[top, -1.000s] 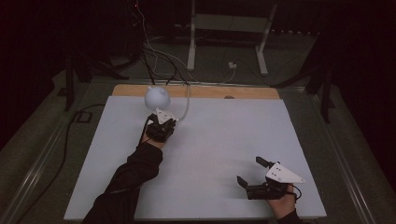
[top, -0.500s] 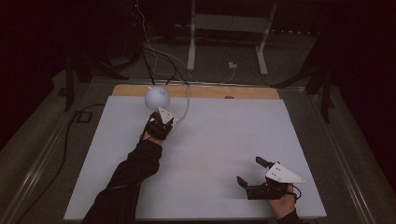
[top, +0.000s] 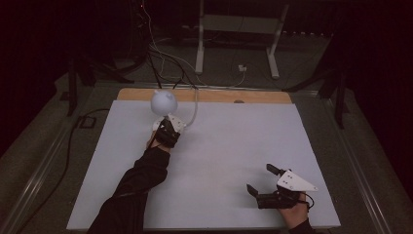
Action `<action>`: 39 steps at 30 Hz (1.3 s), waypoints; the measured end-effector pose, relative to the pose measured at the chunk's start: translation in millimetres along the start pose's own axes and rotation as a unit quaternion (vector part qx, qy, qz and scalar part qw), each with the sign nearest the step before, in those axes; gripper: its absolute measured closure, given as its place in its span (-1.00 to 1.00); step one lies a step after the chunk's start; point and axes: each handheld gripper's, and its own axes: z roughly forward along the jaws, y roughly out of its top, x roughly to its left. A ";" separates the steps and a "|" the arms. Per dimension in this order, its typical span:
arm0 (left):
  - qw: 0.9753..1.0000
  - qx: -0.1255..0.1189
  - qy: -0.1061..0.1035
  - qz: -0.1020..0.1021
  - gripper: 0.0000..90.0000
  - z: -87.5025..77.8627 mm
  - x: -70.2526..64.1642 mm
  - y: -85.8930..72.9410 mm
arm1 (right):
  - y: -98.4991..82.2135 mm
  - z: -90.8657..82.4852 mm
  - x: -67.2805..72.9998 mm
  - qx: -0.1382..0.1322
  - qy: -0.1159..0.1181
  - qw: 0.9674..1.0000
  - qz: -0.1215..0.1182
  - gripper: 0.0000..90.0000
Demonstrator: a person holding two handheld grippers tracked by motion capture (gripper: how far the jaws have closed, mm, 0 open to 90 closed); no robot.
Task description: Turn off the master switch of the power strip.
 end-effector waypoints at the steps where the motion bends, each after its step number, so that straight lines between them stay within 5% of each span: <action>1: 1.000 0.002 0.001 0.001 1.00 0.6 -0.3 -0.4 | 0.0 0.0 0.1 0.000 0.000 1.000 0.000 -1.00; 18: 1.000 0.006 0.002 0.004 1.00 1.9 -1.0 -2.8 | 0.1 -0.3 0.3 0.000 0.002 1.000 -0.002 -1.00; 22: 1.000 0.007 0.007 0.021 1.00 2.1 -3.8 -3.6 | -0.2 0.0 -0.2 0.001 0.002 1.000 -0.001 -1.00; 39: 1.000 0.016 -0.001 0.018 1.00 4.2 0.7 -2.5 | -0.2 0.6 0.8 0.004 0.004 1.000 -0.002 -1.00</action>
